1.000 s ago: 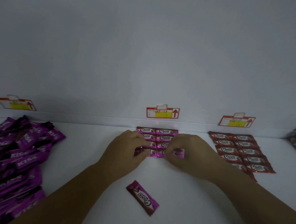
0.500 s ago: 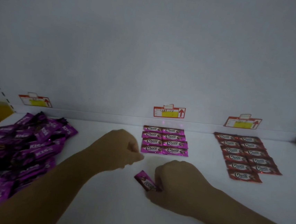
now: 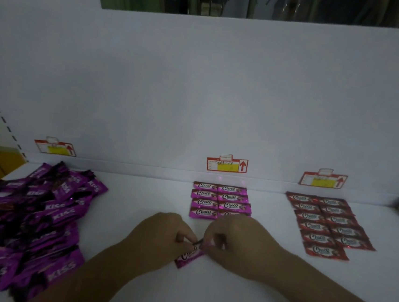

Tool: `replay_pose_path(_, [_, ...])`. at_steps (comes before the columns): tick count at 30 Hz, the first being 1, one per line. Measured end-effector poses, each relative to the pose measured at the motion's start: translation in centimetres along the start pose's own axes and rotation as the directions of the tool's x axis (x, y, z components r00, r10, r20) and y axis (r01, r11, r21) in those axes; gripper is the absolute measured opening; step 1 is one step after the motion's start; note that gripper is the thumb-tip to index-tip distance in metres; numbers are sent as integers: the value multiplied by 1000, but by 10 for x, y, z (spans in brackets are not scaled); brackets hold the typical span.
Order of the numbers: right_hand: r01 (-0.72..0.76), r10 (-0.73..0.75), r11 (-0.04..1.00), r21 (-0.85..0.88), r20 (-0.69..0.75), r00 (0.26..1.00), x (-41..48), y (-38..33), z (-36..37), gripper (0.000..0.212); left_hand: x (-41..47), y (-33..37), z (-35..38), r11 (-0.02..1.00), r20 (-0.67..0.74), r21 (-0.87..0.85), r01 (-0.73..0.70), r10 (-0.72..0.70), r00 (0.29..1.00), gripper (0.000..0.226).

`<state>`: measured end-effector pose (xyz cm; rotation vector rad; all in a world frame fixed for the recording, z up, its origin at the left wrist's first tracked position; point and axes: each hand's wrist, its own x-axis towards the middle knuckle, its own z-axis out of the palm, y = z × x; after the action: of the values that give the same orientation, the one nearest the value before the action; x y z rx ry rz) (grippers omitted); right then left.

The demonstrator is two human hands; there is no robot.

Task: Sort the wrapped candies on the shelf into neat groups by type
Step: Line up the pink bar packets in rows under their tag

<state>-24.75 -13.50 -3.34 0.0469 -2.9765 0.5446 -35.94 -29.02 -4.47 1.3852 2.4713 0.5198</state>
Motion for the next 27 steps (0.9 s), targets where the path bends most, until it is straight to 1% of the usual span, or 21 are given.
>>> replay_pose_path(2, [21,-22,999,-41,-7,1000,0,9,-3,27,5,-1,2,1000,-3,-7,9,-9,1000,23])
replay_pose_path(4, [22,-21,998,-55,23,1000,-1,14,-3,24,9,-1,3,1000,-50,11,1,0,999,23])
replay_pose_path(6, [-14,14,999,-43,7,1000,-1,17,1,19,13,-2,2,1000,-127,4,14,-13,992,24])
replay_pose_path(9, [-103,101,994,-34,-51,994,-2,23,5,17,17,-4,3,996,-189,-72,57,-70,980,22])
replay_pose_path(12, [-140,135,989,-41,-107,985,-2,29,7,18,19,-8,10,997,-175,-49,55,-63,983,26])
replay_pose_path(15, [-157,154,987,-19,-103,983,-1,31,10,18,19,-13,17,999,-191,-22,24,-28,981,25])
replay_pose_path(18, [-152,151,988,1,-92,984,-1,33,9,18,18,-14,19,1000,-276,13,19,-15,961,26])
replay_pose_path(21, [-123,125,992,27,-83,989,-3,34,5,15,21,-14,19,999,-343,15,43,-35,939,24])
replay_pose_path(23, [-96,99,995,33,-82,992,-4,33,4,15,22,-14,19,998,-346,4,62,-57,937,20])
replay_pose_path(27, [-61,63,998,22,-65,996,-3,32,6,18,24,-15,20,995,-339,-3,96,-91,936,25])
